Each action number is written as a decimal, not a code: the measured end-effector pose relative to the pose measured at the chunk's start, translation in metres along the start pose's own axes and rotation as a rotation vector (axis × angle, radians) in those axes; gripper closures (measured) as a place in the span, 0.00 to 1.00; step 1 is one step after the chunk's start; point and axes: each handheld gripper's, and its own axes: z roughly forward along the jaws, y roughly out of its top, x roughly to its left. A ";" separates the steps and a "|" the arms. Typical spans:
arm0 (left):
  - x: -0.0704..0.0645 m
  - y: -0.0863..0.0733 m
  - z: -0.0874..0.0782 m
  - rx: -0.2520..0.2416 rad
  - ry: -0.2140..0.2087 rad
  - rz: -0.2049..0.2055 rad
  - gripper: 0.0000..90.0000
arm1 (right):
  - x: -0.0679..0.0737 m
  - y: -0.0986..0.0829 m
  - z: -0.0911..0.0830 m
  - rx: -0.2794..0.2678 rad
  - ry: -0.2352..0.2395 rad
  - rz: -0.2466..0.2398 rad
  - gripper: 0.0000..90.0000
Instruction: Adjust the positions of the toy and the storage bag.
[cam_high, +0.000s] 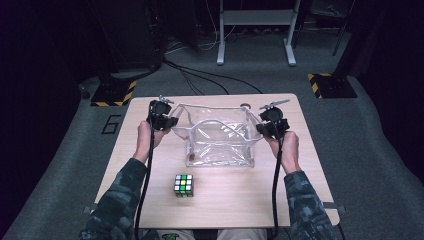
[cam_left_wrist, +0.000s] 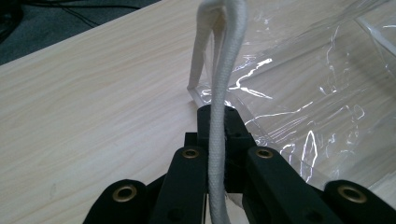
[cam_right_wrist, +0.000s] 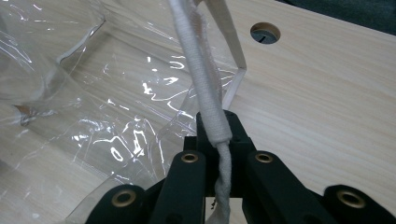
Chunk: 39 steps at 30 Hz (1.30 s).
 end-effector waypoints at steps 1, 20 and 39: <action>0.002 0.001 0.000 0.002 -0.003 -0.004 0.99 | 0.000 0.000 0.000 0.000 0.000 0.000 0.99; 0.017 0.028 0.000 0.016 0.014 0.000 0.99 | -0.015 0.037 0.006 0.008 -0.062 -0.019 0.99; 0.031 0.038 0.023 0.087 0.027 -0.016 0.99 | -0.022 0.059 0.039 0.082 -0.097 -0.015 0.98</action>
